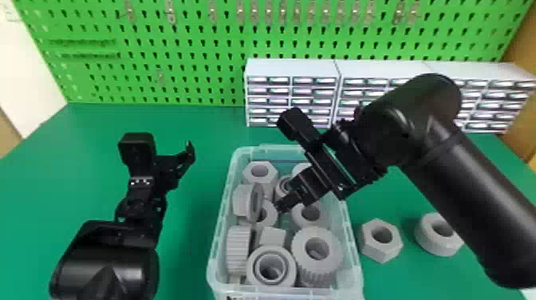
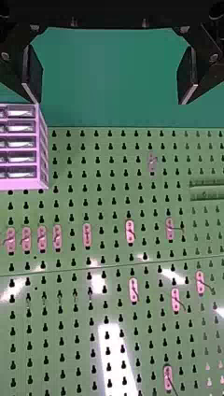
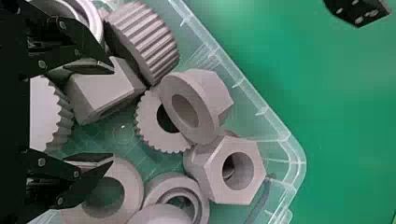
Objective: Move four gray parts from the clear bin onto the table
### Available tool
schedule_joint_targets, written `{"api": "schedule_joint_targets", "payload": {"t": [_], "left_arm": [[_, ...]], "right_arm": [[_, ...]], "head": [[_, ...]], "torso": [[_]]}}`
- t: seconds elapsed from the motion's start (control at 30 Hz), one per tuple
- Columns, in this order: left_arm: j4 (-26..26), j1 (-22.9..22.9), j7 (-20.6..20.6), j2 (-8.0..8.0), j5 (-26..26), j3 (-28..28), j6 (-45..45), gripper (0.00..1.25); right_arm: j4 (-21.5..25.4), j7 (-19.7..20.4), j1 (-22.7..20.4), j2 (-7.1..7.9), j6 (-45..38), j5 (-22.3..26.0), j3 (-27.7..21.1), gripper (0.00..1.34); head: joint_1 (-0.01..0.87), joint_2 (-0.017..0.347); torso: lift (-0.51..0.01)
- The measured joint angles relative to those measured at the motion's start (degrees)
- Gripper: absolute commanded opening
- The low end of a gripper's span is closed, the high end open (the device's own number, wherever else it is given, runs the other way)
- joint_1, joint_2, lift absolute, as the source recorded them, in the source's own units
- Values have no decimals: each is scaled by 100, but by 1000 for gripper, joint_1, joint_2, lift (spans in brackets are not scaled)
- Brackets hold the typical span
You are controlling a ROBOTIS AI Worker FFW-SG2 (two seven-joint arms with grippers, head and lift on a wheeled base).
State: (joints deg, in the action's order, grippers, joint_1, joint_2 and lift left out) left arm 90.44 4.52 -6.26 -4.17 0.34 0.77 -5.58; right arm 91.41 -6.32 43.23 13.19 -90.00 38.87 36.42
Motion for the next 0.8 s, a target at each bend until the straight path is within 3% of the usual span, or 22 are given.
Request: {"api": "schedule_joint_targets", "payload": {"t": [0.8], "left_arm": [[-1,-13,-50,4,72,-65,14,1068]], "right_arm": [[-1,0,-87,371,0,107,249,755]], "head": [[693,72]], "torso": [[-52]]}}
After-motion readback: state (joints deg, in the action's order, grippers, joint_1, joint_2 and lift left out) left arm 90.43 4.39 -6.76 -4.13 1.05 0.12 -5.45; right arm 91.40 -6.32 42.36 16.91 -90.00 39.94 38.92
